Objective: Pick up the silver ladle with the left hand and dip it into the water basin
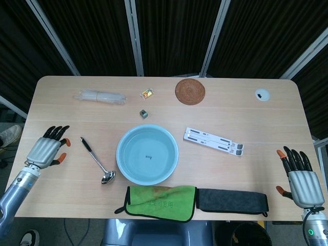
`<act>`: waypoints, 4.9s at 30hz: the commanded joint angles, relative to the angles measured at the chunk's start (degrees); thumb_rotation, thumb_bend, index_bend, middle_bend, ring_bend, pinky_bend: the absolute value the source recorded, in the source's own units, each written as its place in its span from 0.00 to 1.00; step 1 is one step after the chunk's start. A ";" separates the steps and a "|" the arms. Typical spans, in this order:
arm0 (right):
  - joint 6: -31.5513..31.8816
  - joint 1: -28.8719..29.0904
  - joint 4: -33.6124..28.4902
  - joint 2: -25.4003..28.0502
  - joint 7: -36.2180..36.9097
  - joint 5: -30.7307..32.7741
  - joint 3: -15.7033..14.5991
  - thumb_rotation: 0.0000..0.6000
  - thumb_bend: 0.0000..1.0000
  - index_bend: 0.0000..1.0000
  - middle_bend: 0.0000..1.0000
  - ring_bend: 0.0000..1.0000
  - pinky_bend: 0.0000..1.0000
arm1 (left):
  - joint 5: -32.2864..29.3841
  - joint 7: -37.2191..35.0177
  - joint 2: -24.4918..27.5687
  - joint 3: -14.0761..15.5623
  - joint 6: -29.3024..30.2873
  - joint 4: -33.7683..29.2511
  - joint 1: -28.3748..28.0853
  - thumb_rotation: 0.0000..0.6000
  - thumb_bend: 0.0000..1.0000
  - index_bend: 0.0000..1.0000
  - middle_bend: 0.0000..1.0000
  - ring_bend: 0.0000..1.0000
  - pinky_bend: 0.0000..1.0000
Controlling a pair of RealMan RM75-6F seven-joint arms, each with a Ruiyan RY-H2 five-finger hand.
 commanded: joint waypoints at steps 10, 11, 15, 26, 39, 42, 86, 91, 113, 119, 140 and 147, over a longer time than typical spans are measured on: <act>-0.75 0.48 0.10 0.39 1.51 0.33 0.18 1.00 0.02 0.06 0.00 0.00 0.00 | 2.44 -9.47 -12.06 1.85 -2.85 16.01 -4.72 1.00 0.39 0.36 0.00 0.00 0.00; -0.74 0.47 0.05 0.46 1.64 0.33 0.18 1.00 0.02 0.06 0.00 0.00 0.00 | 2.55 -10.38 -12.98 1.95 -2.89 16.95 -4.92 1.00 0.39 0.36 0.00 0.00 0.00; -0.58 0.47 -0.25 0.71 1.91 0.17 0.16 1.00 0.02 0.06 0.00 0.00 0.00 | 3.63 -14.23 -17.07 2.71 -3.14 21.61 -6.12 1.00 0.39 0.36 0.00 0.00 0.00; -0.60 0.55 0.17 1.12 3.25 0.58 0.45 1.00 0.02 0.06 0.00 0.00 0.00 | 5.66 -14.81 -20.00 4.22 -2.48 24.17 -8.14 1.00 0.39 0.40 0.00 0.00 0.00; 0.75 -0.07 0.12 1.73 4.23 -0.14 0.26 1.00 0.02 0.06 0.00 0.00 0.00 | 3.19 -10.06 -19.40 5.37 -5.31 22.17 -7.90 1.00 0.39 0.43 0.00 0.00 0.00; 0.75 -0.06 0.14 1.65 4.05 -0.15 0.25 1.00 0.02 0.06 0.00 0.00 0.00 | 3.02 -10.14 -19.78 5.47 -5.51 23.16 -8.00 1.00 0.39 0.43 0.00 0.00 0.00; 0.04 0.30 0.66 0.81 2.21 1.33 0.79 1.00 0.02 0.06 0.00 0.00 0.00 | 3.55 -13.04 -19.59 7.92 -7.50 24.72 -9.07 1.00 0.29 0.47 0.00 0.00 0.00; 0.64 0.07 0.51 0.92 2.44 0.81 0.65 1.00 0.02 0.06 0.00 0.00 0.00 | 2.60 -12.21 -17.30 8.37 -7.93 21.41 -8.14 1.00 0.30 0.49 0.00 0.00 0.00; 0.95 -0.05 0.48 0.82 2.17 0.49 0.55 1.00 0.02 0.06 0.00 0.00 0.00 | 1.65 -11.11 -16.14 8.36 -7.57 20.51 -6.91 1.00 0.34 0.47 0.00 0.00 0.00; 0.89 -0.06 0.52 1.02 2.58 0.45 0.52 1.00 0.02 0.06 0.00 0.00 0.00 | 2.24 -11.45 -16.90 8.64 -7.97 20.63 -7.27 1.00 0.34 0.47 0.00 0.00 0.00; 1.51 -0.32 0.68 0.97 2.77 0.54 0.77 1.00 0.02 0.06 0.00 0.00 0.00 | 2.09 -11.48 -16.49 8.65 -7.05 21.08 -6.54 1.00 0.40 0.60 0.00 0.00 0.00; 1.12 -0.12 0.56 0.76 2.34 0.41 0.65 1.00 0.02 0.06 0.00 0.00 0.00 | 3.98 -12.08 -14.16 9.51 -2.27 18.43 -4.78 1.00 0.41 0.61 0.00 0.00 0.00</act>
